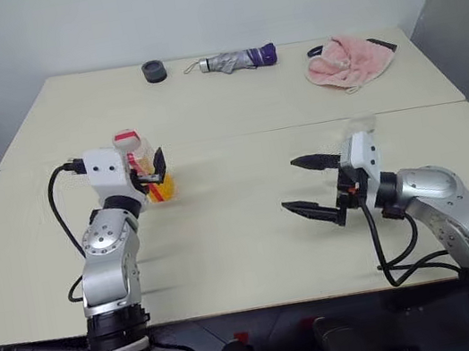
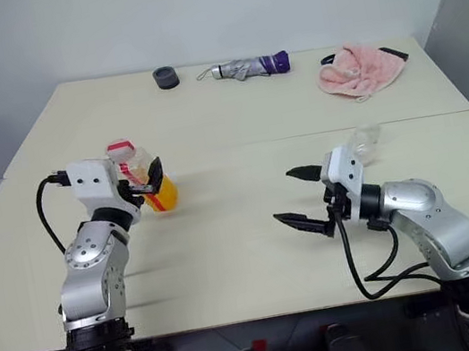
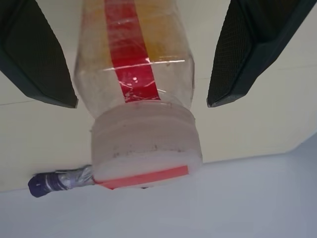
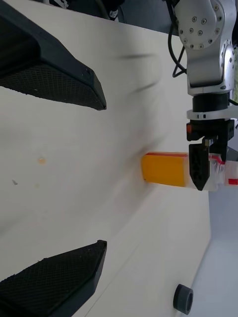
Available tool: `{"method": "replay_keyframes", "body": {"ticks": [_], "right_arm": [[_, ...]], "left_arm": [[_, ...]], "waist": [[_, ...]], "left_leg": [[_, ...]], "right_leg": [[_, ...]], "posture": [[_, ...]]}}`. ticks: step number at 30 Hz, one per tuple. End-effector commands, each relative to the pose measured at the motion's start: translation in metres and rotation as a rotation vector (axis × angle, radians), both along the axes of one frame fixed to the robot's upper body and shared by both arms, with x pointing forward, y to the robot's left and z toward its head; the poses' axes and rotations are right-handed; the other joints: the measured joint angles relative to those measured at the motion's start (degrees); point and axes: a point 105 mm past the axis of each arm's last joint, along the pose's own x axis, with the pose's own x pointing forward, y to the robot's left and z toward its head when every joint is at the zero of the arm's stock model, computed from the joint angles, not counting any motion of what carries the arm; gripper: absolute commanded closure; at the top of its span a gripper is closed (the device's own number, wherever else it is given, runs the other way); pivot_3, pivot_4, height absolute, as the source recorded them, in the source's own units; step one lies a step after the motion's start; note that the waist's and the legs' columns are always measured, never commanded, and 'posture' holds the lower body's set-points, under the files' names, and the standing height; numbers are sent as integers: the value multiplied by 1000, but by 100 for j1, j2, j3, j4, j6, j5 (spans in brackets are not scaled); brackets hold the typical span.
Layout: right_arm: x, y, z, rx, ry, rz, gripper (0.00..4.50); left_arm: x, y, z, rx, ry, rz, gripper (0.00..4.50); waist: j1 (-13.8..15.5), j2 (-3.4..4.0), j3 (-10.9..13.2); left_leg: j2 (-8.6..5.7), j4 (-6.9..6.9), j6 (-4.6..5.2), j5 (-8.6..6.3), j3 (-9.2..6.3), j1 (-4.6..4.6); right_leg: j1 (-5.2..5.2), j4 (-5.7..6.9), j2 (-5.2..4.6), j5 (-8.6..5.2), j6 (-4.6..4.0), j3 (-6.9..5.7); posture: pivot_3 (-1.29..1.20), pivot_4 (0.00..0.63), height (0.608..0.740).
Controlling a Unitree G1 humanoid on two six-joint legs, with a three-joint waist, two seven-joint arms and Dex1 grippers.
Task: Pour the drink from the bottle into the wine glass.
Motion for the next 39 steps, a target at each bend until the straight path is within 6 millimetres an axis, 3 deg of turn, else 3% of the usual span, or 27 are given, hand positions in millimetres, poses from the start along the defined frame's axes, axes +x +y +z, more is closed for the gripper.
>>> {"method": "replay_keyframes", "body": {"ticks": [1, 18, 21, 26, 28, 39], "right_arm": [[-1, 3, 11, 9, -43, 14, 0], [1, 4, 10, 5, -44, 9, 0], [1, 4, 11, 6, -46, 10, 0], [0, 4, 11, 9, -46, 10, 0], [0, 4, 11, 10, -46, 10, 0], [0, 3, 12, 15, -71, -38, 0]], "left_arm": [[5, -4, 12, 38, -28, -9, 34], [10, -4, 16, 29, -29, 5, 34], [9, -5, 16, 26, -28, 1, 618], [9, -5, 18, 26, -35, -3, 2238], [8, -6, 18, 28, -37, -6, 2649], [1, -19, 20, 15, -47, -125, 2690]], "waist": [[1, 0, 0], [0, 0, 0], [0, 0, 0], [-3, 0, 0], [-3, 0, 0], [0, 0, 0]], "left_leg": [[0, 0, 0, 0, 0, 0], [1, 0, -1, 0, -4, -3], [1, 0, -1, 0, -4, -3], [1, 0, -1, 0, -4, -3], [1, 0, -1, 0, -4, -3], [2, 0, -1, 0, -5, -4]], "right_leg": [[0, 0, 0, 0, 0, 0], [-2, 1, -2, 0, 0, -3], [-2, 1, -2, 0, 0, -3], [-2, 1, -3, 0, 0, -3], [-2, 1, -3, 0, 0, -3], [-2, 1, -4, 0, 0, -4]], "posture": [[0, 150, 740], [0, 150, 740], [0, 150, 740], [0, 150, 740], [0, 150, 740], [0, 150, 740]]}}
